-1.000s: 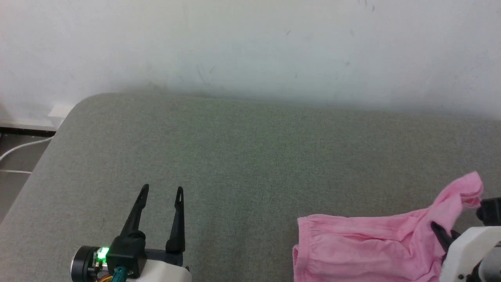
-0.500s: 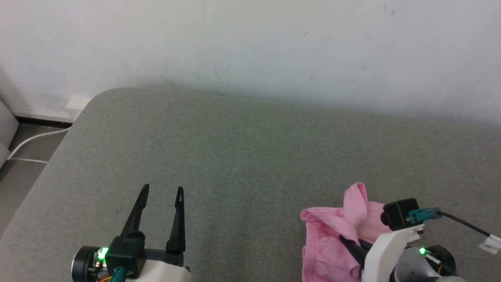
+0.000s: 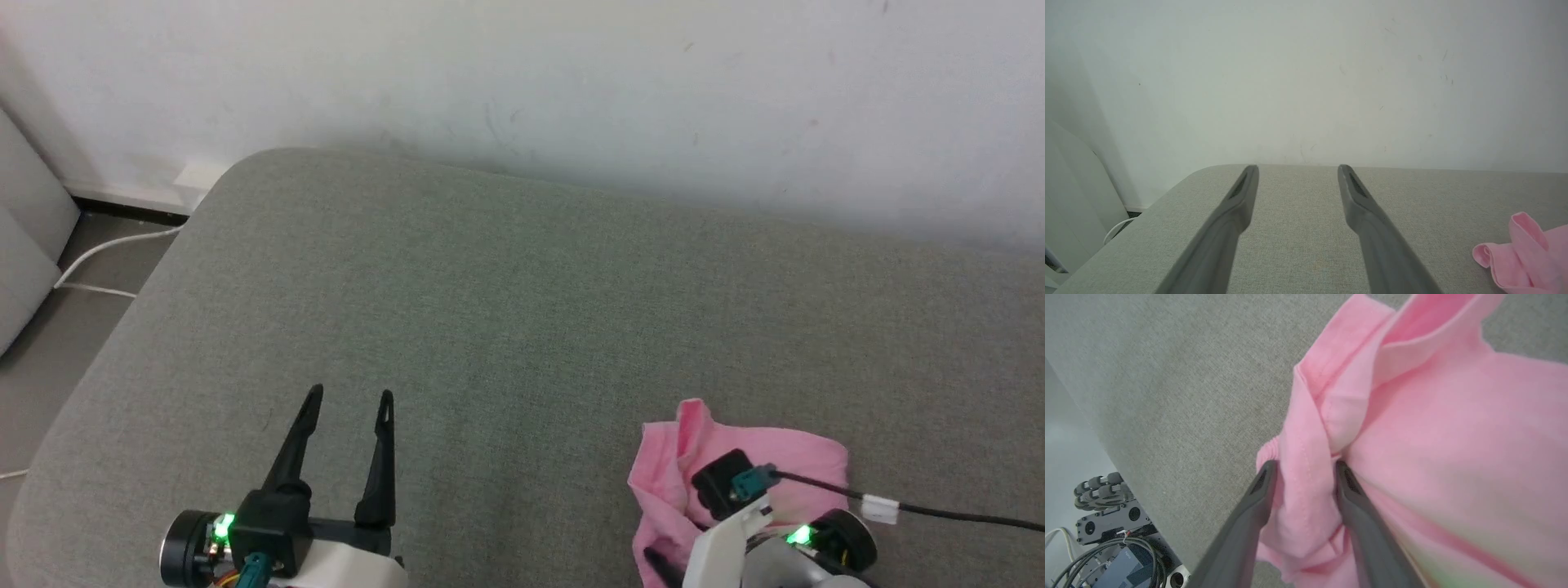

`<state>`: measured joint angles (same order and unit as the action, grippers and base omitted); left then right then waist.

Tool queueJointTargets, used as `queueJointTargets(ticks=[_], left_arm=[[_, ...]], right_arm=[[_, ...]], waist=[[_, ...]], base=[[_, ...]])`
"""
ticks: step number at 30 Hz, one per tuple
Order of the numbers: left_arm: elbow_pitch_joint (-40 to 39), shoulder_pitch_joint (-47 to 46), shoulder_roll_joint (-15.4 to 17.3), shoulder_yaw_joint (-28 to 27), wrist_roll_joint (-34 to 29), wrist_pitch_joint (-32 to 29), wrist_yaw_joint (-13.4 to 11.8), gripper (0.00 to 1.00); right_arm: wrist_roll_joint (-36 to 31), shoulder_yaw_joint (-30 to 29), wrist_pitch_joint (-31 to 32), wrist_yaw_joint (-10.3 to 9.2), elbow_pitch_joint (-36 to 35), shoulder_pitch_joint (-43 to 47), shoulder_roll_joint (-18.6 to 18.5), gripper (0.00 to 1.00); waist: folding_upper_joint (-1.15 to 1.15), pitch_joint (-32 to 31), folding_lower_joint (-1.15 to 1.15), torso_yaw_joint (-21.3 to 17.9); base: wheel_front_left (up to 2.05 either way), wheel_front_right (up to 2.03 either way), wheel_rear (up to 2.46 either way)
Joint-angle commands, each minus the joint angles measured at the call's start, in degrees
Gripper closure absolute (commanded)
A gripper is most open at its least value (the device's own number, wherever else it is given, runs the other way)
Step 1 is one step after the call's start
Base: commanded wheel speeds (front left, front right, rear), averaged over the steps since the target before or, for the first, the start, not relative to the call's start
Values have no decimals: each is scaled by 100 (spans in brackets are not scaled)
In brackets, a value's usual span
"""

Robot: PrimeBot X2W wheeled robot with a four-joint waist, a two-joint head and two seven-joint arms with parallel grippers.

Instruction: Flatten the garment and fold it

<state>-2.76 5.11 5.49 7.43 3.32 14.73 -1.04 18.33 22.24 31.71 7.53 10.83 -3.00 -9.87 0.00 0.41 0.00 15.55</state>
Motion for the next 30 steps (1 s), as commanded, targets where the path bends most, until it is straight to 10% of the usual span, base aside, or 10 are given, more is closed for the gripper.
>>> queueJointTargets(ticks=[1, 11, 21, 30], left_arm=[[26, -97, -26, -15, -55, 27, 36, 0], [142, -144, -89, -69, 7, 27, 77, 0], [89, 15, -112, -240, 33, 27, 102, 0], [36, -59, -146, -331, 55, 27, 154, 0]], right_arm=[[-34, 147, -50, -4, 61, -99, -32, 0], [-16, 999, -627, -4, 437, -594, -527, 0], [595, -141, -672, -4, -688, -763, -905, 0], [-507, -1564, -2101, -4, -1086, -693, -1359, 0]], waist=[[0, 11, 0, 4], [0, -129, 0, -233], [0, -333, 0, -733], [0, -244, 0, -1048]], base=[[0, 0, 0], [0, 0, 0], [0, 0, 0], [0, 0, 0]])
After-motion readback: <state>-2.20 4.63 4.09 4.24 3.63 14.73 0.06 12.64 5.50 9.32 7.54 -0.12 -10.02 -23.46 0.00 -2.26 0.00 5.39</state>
